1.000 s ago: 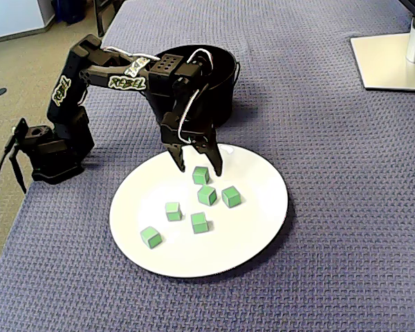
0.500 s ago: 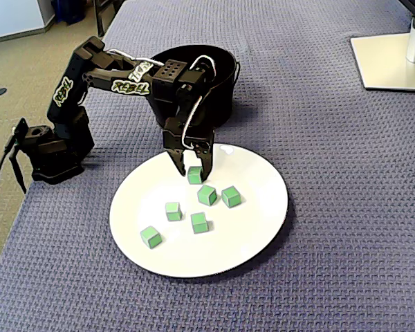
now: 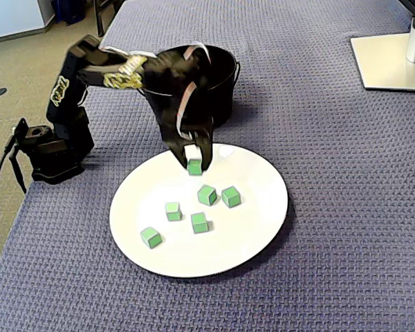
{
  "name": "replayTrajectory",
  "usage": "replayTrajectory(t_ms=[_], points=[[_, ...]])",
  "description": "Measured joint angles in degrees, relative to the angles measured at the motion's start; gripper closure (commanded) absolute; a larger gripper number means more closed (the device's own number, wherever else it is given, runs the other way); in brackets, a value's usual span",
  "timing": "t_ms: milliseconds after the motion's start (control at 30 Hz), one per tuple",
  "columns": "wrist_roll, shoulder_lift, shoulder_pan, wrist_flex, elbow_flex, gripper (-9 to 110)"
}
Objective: Pick up the items on the white plate and put them in the black container.
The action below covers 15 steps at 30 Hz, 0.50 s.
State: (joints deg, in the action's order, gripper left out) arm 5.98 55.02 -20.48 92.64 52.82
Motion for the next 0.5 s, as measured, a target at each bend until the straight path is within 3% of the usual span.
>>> replayTrajectory(t_ms=[233, 500], points=[[9.49, 22.32, -3.25, 1.85, -8.09, 102], [15.38, 40.34, 15.64, 2.2, -14.77, 102]])
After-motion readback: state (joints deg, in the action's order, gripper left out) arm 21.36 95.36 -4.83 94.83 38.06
